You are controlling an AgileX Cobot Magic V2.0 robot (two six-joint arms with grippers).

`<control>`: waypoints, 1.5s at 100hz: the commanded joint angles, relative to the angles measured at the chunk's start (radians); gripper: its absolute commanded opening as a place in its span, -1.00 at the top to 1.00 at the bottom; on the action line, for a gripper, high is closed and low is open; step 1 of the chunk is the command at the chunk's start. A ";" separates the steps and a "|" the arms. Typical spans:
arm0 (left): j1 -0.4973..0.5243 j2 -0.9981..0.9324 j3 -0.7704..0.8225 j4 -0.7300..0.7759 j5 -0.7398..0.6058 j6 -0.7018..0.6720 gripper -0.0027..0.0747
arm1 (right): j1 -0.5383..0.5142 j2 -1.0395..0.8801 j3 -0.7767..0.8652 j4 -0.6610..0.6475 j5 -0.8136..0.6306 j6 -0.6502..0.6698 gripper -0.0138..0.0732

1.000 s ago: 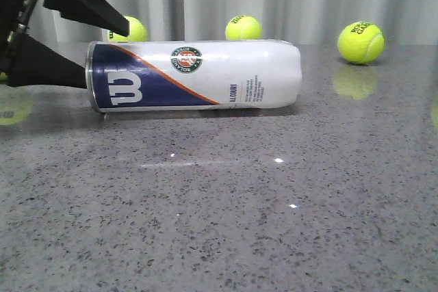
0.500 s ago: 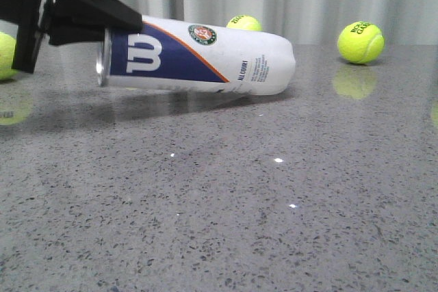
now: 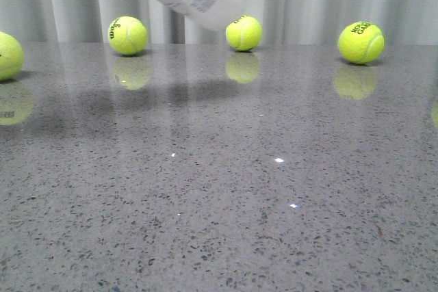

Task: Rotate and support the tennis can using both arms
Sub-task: 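Lift and rotate the can upright with the left gripper, lowering its base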

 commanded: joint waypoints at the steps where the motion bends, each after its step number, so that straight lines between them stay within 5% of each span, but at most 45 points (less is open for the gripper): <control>1: -0.006 -0.030 -0.091 0.105 0.065 -0.101 0.99 | -0.006 0.005 -0.023 0.012 -0.076 -0.005 0.81; 24: -0.029 -0.030 -0.126 0.271 0.145 -0.208 0.99 | -0.006 0.005 -0.023 0.012 -0.075 -0.005 0.81; 51: -0.195 -0.030 -0.126 0.555 0.145 -0.311 0.99 | -0.006 0.005 -0.022 0.012 -0.076 -0.005 0.81; 79: -0.244 -0.028 -0.138 0.593 0.132 -0.315 0.95 | -0.006 0.005 -0.020 0.012 -0.078 -0.005 0.81; 119: -0.244 -0.020 -0.203 0.589 0.027 -0.315 -0.06 | -0.006 0.005 -0.020 0.012 -0.078 -0.005 0.81; 150: -0.244 0.136 -0.269 0.578 -0.069 -0.315 -0.13 | -0.006 0.005 -0.020 0.012 -0.078 -0.005 0.81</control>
